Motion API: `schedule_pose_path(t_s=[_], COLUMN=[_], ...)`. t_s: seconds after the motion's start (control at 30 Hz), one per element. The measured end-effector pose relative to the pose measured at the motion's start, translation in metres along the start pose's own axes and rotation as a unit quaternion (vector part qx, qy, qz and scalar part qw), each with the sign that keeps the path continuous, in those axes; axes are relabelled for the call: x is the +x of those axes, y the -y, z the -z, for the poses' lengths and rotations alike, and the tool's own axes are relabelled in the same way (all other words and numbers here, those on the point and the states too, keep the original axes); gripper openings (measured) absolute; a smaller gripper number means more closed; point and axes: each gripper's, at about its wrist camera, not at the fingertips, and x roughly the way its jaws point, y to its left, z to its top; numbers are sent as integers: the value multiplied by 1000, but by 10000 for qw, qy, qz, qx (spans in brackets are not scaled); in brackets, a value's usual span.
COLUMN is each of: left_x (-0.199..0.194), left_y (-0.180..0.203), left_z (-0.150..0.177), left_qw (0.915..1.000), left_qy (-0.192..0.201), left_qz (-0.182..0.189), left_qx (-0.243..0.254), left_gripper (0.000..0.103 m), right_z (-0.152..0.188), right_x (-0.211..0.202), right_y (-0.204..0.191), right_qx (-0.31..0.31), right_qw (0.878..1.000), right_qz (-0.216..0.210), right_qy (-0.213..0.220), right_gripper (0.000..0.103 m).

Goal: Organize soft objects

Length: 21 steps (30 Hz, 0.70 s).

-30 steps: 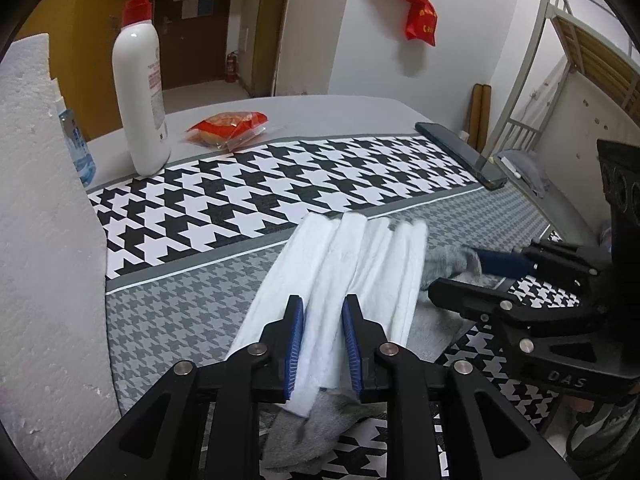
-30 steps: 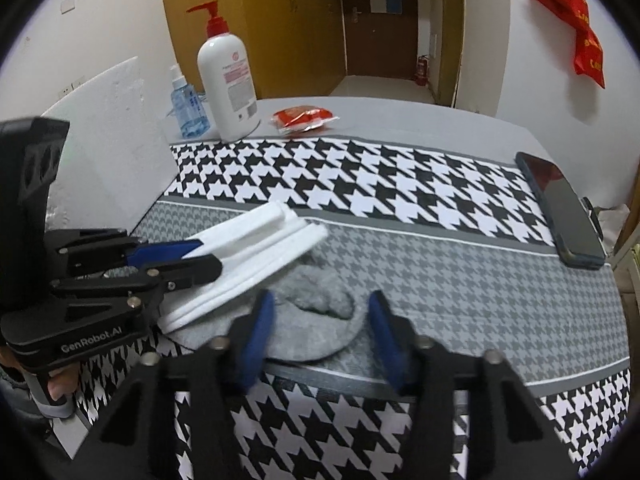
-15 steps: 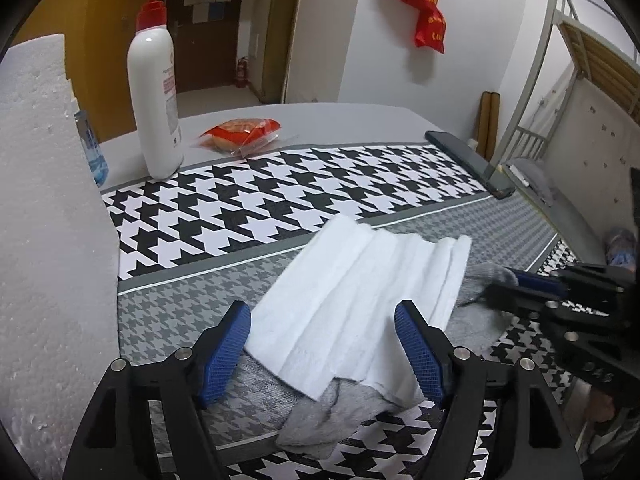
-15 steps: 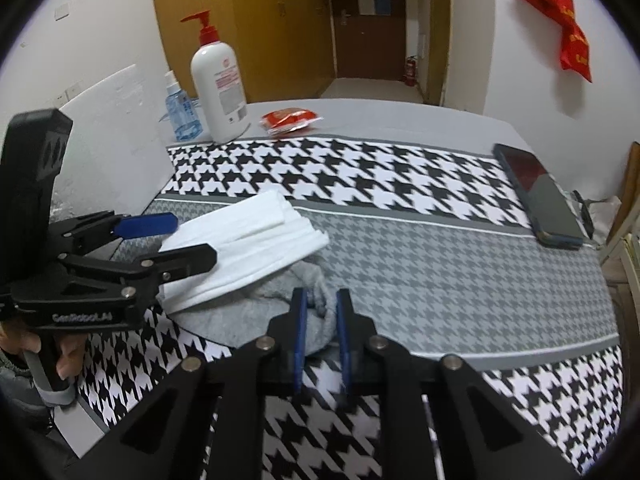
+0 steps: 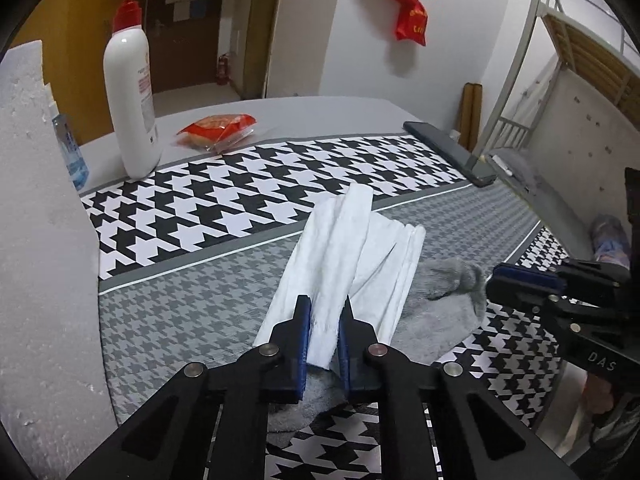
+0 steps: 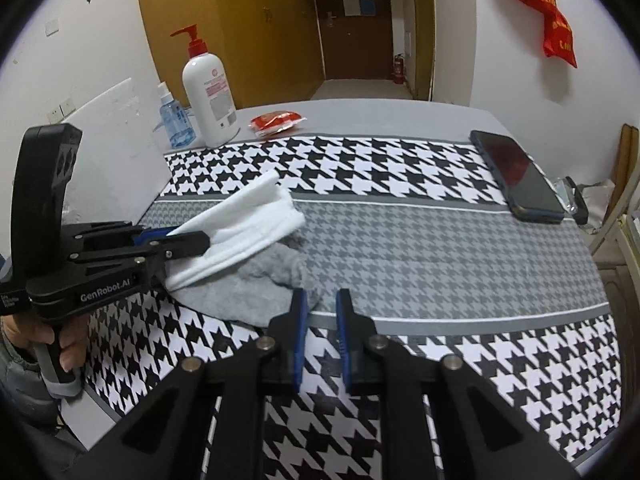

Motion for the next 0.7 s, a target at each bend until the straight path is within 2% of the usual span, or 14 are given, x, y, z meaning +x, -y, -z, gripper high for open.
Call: schedule_pose_path(t_s=[0.03,0.07,0.1,0.13,0.27,0.33,0.37,0.43,0.47,0.57,0.7], left_x=[0,0,0,-1,-2,-2,-3,-4,-5,-5,-5], left_y=[0,-1,0,0,1,1,1,1,2,3,1], left_z=[0,0,0,0,1,1,1,1,1,1,1], left_qw=[10000,9999,9999,9999,9999,9999,9998,9998,9998,9998,9999], left_qy=[-7,-24,-30,-24,-18,-19,-16,15,24,36,43], left_qz=[31,96,135,142,156,166,176,181,182,172,114], left_qx=[-7,-31,-37,-29,3,14,11,13,20,51,20], left_gripper=[13,13,13,13,13,13,13,13,13,13,8], right_z=[-1,-3,-4,-6,-10,-11,-10,-9,-8,-7,-3], right_x=[1,4,6,9,18,23,27,31,32,31,26], right_y=[0,0,0,1,-4,-7,-10,-12,-13,-14,-9], right_qx=[24,45,84,126,39,-35,-87,-129,-152,-175,-187], right_qw=[10000,9999,9998,9997,9997,9993,9991,9989,9987,9991,9995], right_qz=[-44,-135,-196,-230,-257,-348,-367,-362,-367,-258,-61], right_qy=[15,6,2,6,-32,-105,-199,-279,-320,-292,-266], right_gripper=[22,38,57,62,63,57,45,41,31,17,15])
